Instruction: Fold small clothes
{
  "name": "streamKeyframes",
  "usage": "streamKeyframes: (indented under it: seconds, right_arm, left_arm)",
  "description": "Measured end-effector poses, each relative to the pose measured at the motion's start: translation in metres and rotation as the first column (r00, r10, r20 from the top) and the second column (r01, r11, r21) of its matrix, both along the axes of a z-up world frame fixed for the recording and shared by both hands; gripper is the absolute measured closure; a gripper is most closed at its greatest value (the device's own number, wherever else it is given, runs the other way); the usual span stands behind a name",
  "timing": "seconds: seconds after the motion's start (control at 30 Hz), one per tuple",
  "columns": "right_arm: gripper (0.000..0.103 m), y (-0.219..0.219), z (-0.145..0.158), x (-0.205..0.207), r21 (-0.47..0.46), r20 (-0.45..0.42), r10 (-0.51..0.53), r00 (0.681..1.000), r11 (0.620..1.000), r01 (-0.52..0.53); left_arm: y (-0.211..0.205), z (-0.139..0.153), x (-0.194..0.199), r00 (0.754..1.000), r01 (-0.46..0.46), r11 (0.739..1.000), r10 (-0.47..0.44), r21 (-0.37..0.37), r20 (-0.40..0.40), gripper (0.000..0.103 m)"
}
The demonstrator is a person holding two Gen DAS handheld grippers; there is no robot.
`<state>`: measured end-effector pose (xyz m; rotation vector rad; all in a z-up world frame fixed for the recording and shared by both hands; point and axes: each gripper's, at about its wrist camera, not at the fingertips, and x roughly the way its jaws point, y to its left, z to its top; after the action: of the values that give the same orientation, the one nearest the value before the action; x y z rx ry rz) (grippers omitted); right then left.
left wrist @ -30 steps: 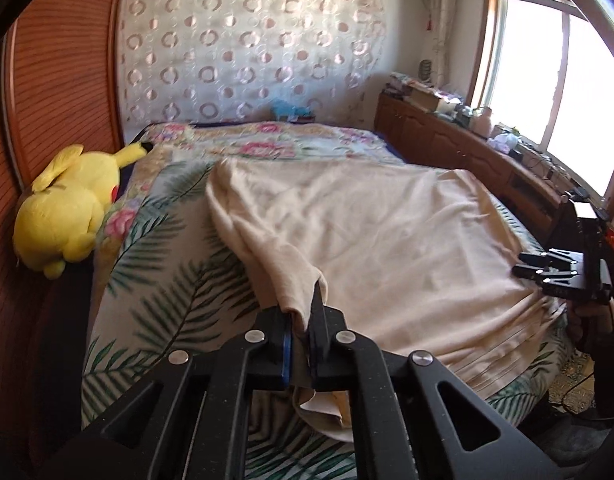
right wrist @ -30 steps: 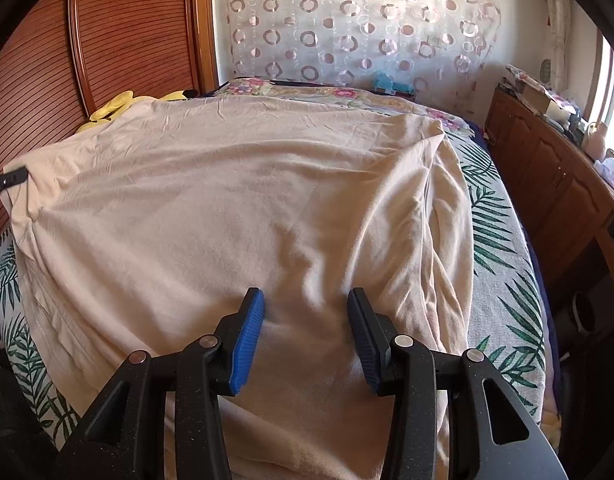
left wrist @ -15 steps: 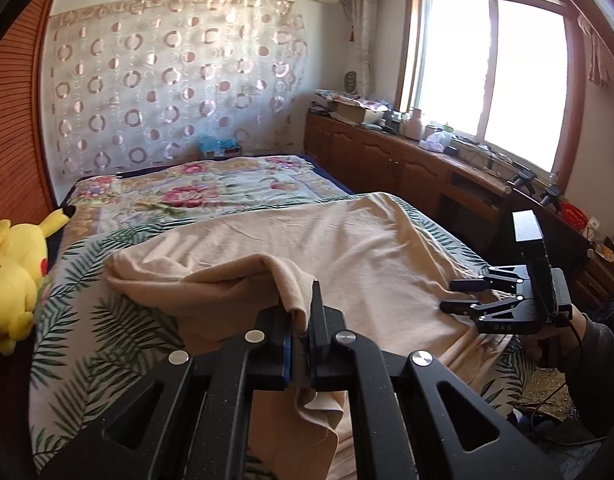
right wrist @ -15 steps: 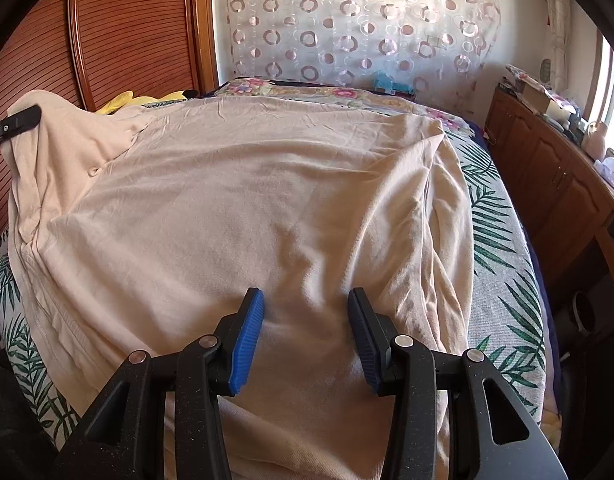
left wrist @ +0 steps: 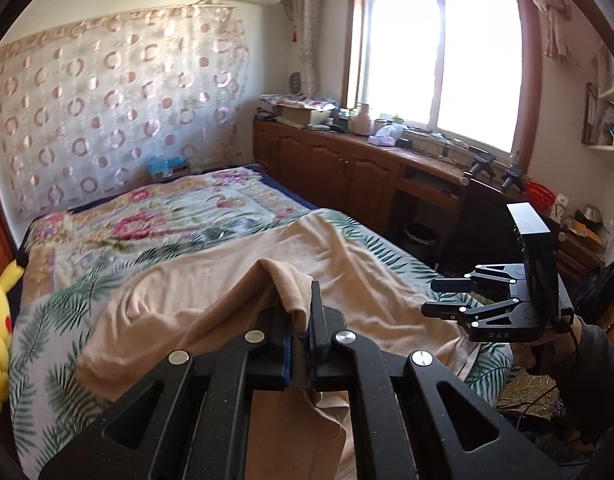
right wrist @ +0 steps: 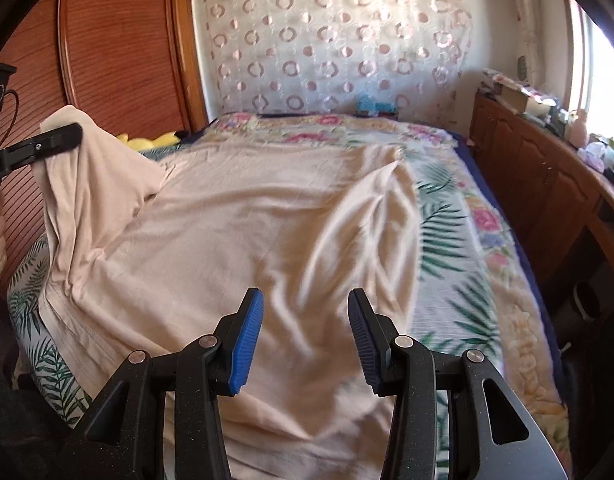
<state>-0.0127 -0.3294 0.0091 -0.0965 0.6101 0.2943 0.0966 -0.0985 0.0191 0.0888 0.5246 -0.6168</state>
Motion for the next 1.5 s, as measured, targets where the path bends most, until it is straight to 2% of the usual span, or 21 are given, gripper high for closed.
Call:
streamKeyframes:
  seconds: [0.23,0.4,0.47,0.53,0.6,0.67,0.73,0.77,0.93,1.1,1.5]
  right_arm:
    - [0.057,-0.028,0.014,-0.022,0.030,0.048,-0.068,0.997,0.997,0.066]
    - [0.057,-0.023,0.010,-0.032,0.035,0.057,-0.070,0.996,0.997,0.068]
    - [0.057,-0.016,0.004,-0.036,0.027,0.054,-0.065,0.996,0.998,0.064]
    - [0.057,-0.017,0.003,-0.033,0.023,0.048,-0.063,0.997,0.998,0.062]
    - [0.057,-0.017,0.002,-0.031,0.026,0.043,-0.058,0.997,0.998,0.057]
    - [0.057,-0.016,0.004,-0.028,0.025,0.041,-0.053,0.998,0.998,0.052]
    - [0.057,-0.015,0.006,-0.025,0.024,0.041,-0.046,0.998,0.999,0.045]
    - [0.057,-0.014,0.007,-0.023,0.023,0.041,-0.040,0.998,0.999,0.039]
    - [0.057,-0.016,0.007,-0.016,0.010,0.033,-0.014,0.999,1.000,0.014]
    - [0.057,-0.007,0.008,-0.005,0.000,0.026,0.019,0.999,1.000,-0.019]
    - [0.057,0.032,0.013,0.021,-0.030,0.009,0.129,0.992,0.991,-0.128]
  left_arm:
    - [-0.048,0.016,0.003,0.992,0.125,0.992,-0.125,-0.003,-0.014,0.097]
    - [-0.061,0.012,-0.009,0.983,0.179,0.984,-0.179,-0.001,-0.051,0.094]
    - [-0.059,0.008,-0.007,0.981,0.178,0.984,-0.178,0.004,-0.072,0.084]
    - [-0.054,0.005,-0.003,0.985,0.164,0.986,-0.163,0.009,-0.064,0.063]
    - [-0.049,0.004,-0.002,0.987,0.147,0.989,-0.147,0.004,-0.068,0.059]
    - [-0.041,0.001,0.001,0.990,0.121,0.993,-0.120,0.012,-0.074,0.051]
    - [-0.031,-0.001,0.003,0.994,0.090,0.996,-0.088,0.021,-0.058,0.026]
    - [-0.026,-0.003,0.003,0.996,0.077,0.997,-0.076,0.018,-0.056,0.021]
    - [0.005,-0.014,0.001,0.999,-0.023,0.999,0.024,0.028,-0.043,0.021]
    - [0.036,-0.027,0.002,0.990,-0.130,0.990,0.132,0.044,-0.048,0.021]
    - [0.093,-0.046,0.003,0.962,-0.262,0.964,0.264,0.036,-0.070,0.021]
